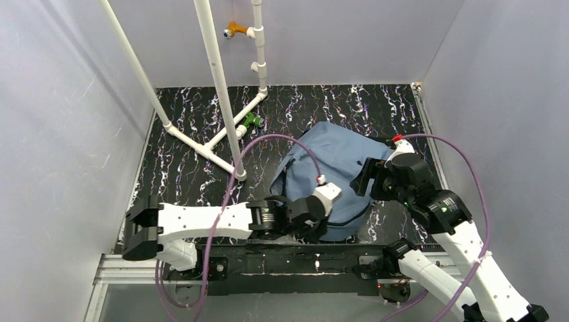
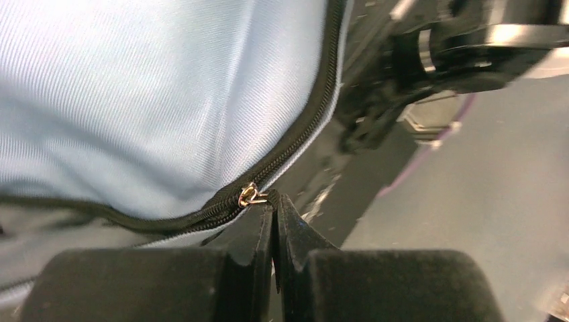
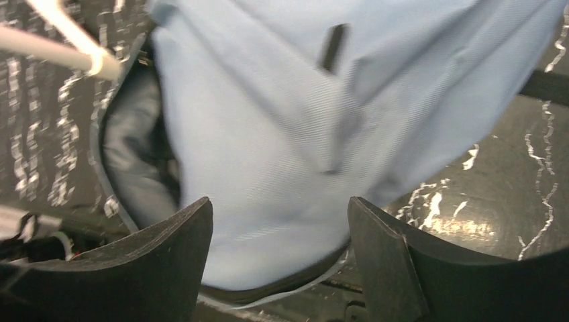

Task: Pack the student bag
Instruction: Zip the student bag at the center of the board.

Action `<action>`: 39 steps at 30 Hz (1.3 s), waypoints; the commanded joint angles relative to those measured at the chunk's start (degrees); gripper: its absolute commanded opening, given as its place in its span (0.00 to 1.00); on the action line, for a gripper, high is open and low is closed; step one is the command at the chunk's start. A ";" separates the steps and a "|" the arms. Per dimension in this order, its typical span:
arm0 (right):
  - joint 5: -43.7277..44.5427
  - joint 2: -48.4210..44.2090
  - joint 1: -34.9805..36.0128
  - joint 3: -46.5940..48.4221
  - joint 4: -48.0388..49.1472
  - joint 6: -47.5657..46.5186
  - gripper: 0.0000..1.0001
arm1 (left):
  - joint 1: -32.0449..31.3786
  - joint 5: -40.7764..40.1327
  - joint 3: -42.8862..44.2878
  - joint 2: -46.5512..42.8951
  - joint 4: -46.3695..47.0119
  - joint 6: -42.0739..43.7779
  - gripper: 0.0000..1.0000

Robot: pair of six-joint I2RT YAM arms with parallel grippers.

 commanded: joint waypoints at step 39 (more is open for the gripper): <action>3.62 18.43 -20.68 -1.55 7.91 -9.27 0.01 | 9.49 0.62 -8.19 -6.87 0.93 -6.00 0.00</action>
